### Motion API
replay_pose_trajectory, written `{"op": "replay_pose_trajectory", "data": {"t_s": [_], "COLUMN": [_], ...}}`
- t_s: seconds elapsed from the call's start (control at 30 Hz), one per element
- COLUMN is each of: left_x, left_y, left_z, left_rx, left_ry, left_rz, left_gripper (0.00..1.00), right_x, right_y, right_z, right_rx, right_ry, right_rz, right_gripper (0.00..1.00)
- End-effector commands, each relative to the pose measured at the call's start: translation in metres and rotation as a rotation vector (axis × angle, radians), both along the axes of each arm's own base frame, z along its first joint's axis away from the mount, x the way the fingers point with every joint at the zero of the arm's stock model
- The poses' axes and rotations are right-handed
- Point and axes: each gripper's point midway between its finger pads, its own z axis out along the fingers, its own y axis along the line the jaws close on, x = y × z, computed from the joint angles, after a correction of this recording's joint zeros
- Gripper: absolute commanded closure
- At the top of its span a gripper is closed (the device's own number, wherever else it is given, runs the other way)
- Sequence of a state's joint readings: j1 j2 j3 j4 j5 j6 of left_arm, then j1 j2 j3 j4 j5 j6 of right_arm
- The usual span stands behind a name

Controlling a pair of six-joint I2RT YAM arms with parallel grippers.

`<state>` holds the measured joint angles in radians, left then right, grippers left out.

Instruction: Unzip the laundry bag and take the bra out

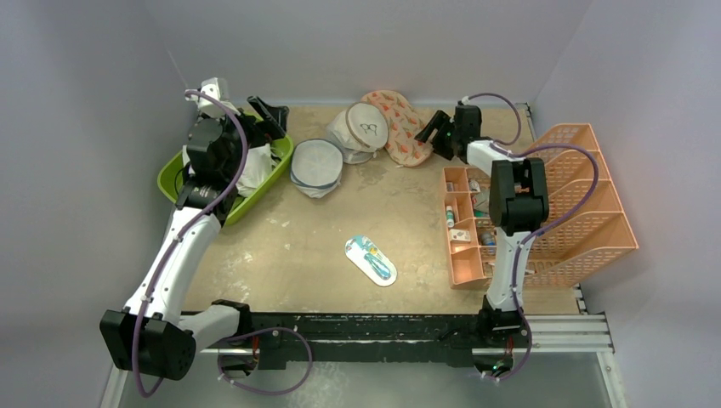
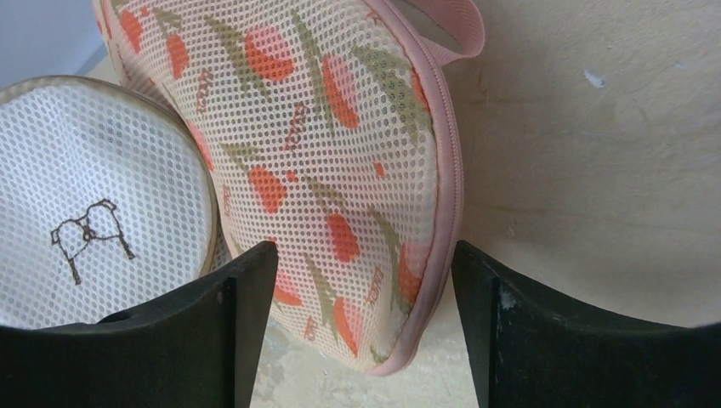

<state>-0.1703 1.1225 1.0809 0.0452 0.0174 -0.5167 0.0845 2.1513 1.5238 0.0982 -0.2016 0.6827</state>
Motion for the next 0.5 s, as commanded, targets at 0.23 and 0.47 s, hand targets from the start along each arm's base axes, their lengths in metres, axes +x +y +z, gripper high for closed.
{"op": "replay_pose_trajectory", "data": {"t_s": [0.23, 0.47], "left_x": [0.002, 0.005], "left_y": [-0.004, 0.001], "left_z": [0.036, 0.031], "left_rx": [-0.039, -0.013], "left_ry": [-0.091, -0.076], "left_rz": [-0.026, -0.002], "left_gripper": [0.02, 0.02], "right_x": [0.024, 0.018], "right_y": [0.021, 0.032], "right_z": [0.024, 0.033], "right_rx": [0.171, 0.227], "right_ry": [-0.123, -0.173], "right_rz": [-0.011, 0.039], "right_gripper": [0.34, 0.55]}}
